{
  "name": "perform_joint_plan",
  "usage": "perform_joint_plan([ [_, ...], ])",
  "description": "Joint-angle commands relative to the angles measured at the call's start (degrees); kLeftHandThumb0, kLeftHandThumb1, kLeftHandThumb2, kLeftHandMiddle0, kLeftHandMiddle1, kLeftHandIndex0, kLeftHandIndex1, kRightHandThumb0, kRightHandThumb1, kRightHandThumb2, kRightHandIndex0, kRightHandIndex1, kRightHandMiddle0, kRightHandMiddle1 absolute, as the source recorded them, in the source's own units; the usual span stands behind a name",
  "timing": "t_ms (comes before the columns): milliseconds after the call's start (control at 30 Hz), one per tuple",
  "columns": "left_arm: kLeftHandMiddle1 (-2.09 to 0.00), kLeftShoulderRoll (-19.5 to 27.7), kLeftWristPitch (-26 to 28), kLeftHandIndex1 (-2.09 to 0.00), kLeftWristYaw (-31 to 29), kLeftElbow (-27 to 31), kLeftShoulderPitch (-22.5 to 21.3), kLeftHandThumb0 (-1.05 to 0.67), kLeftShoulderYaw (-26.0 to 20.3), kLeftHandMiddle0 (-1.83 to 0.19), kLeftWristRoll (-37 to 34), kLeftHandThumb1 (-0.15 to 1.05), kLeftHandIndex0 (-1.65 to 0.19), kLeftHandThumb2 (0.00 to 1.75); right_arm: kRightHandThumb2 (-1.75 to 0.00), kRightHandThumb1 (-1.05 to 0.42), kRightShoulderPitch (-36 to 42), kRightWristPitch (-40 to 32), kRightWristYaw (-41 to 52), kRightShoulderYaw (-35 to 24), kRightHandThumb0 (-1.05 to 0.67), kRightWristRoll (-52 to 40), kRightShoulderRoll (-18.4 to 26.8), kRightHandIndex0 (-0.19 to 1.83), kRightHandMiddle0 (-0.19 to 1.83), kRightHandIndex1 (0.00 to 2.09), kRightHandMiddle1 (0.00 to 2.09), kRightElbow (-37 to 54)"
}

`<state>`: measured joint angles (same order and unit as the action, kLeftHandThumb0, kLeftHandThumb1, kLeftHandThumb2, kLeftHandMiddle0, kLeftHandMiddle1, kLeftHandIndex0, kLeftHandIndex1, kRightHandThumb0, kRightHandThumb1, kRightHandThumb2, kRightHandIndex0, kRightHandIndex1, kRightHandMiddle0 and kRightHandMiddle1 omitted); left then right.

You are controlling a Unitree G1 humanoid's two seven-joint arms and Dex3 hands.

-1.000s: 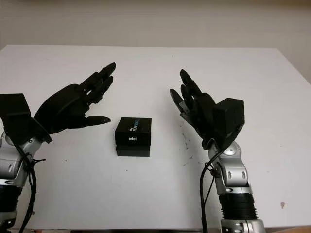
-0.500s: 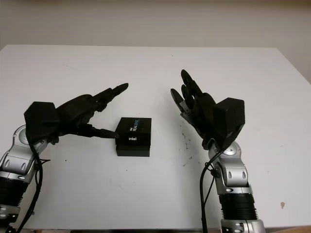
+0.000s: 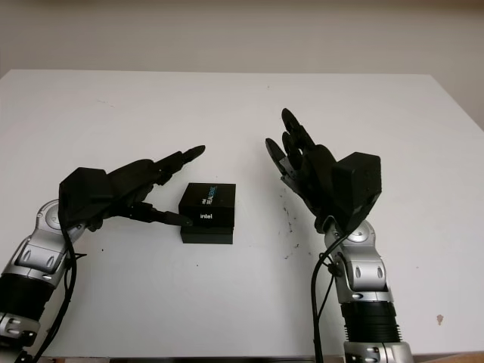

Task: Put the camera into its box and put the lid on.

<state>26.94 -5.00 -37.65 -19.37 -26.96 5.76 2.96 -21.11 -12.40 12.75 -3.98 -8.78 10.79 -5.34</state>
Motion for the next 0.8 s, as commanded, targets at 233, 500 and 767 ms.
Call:
perform_joint_plan([
  [233,-0.07,-0.8,0.8,-0.06,-2.0,-0.6,-1.5,-0.73,-0.2,0.02,-2.7,0.8,0.05,0.05,-0.29,-1.05,-0.5,0.2,-0.7,-0.3,-0.68,-0.1,-0.2,-0.05,-0.01,0.06,0.06,0.9],
  [500,-0.09,-2.5,1.9,-0.08,-2.2,-1.3,-1.4,-0.68,-1.3,-0.05,-6.2,0.79,-0.01,0.05,-0.28,-1.05,-0.7,-0.4,-0.7,-0.6,-0.67,-1.1,-0.5,-0.06,-0.01,0.05,0.06,1.1],
  [767,-0.12,-3.0,2.1,-0.1,-2.3,-2.1,-1.9,-0.67,-1.5,-0.12,-6.8,0.81,-0.08,0.06,-0.26,-1.05,-0.6,-1.0,-1.9,-0.5,-0.67,-1.1,-0.6,-0.05,-0.01,0.06,0.06,2.3],
])
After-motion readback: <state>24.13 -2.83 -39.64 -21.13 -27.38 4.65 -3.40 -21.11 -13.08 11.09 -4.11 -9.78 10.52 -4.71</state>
